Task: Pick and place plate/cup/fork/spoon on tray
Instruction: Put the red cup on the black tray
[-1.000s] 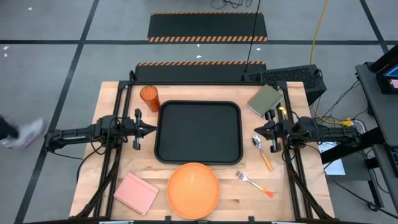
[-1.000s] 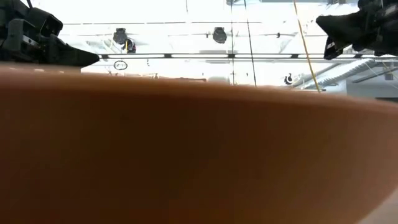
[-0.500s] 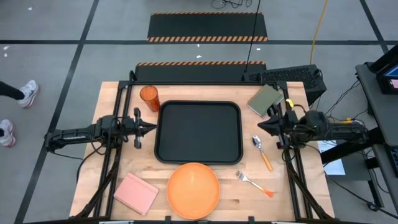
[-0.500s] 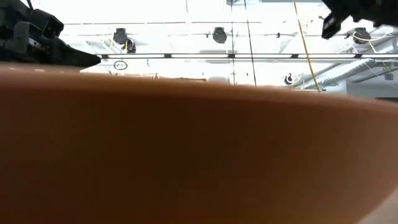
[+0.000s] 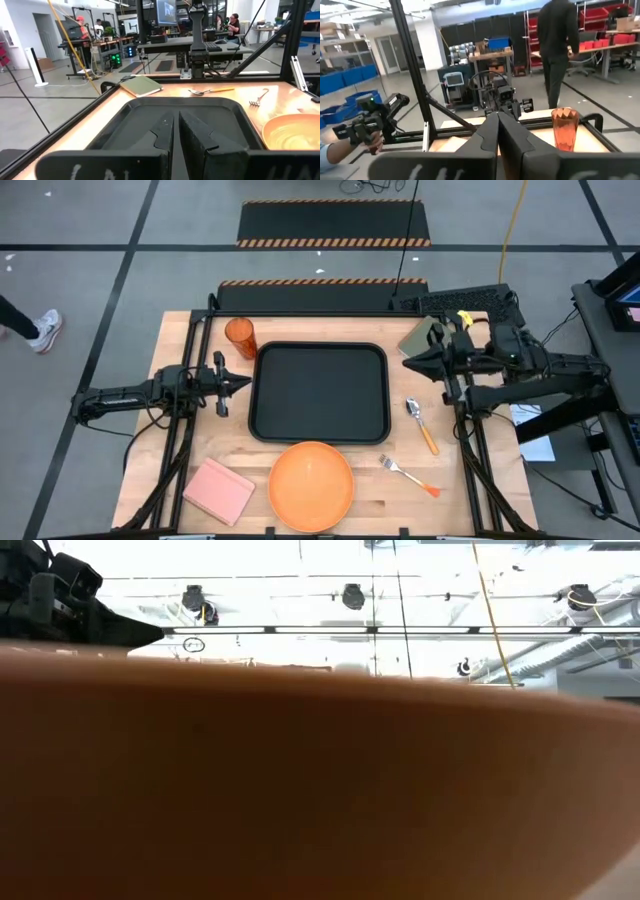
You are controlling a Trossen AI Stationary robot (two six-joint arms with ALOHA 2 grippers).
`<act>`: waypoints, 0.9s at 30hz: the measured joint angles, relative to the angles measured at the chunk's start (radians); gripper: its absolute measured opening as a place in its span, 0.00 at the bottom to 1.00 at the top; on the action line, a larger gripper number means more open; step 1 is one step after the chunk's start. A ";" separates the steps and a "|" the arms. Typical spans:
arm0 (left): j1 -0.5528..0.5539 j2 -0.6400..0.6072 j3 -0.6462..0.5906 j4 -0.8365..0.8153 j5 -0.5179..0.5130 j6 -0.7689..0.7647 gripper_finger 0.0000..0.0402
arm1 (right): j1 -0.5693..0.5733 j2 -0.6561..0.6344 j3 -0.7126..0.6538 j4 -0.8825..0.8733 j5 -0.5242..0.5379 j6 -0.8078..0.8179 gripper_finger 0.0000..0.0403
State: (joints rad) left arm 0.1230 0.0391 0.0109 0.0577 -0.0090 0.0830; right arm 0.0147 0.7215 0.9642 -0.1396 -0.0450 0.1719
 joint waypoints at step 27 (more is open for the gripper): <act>0.000 0.001 0.017 0.034 -0.002 -0.088 0.08 | 0.074 0.364 -0.026 -0.054 0.312 0.105 0.00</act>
State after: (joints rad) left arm 0.1226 0.0406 0.0282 0.0921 -0.0107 -0.0047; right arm 0.0885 1.0852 0.9377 -0.1937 0.2673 0.2766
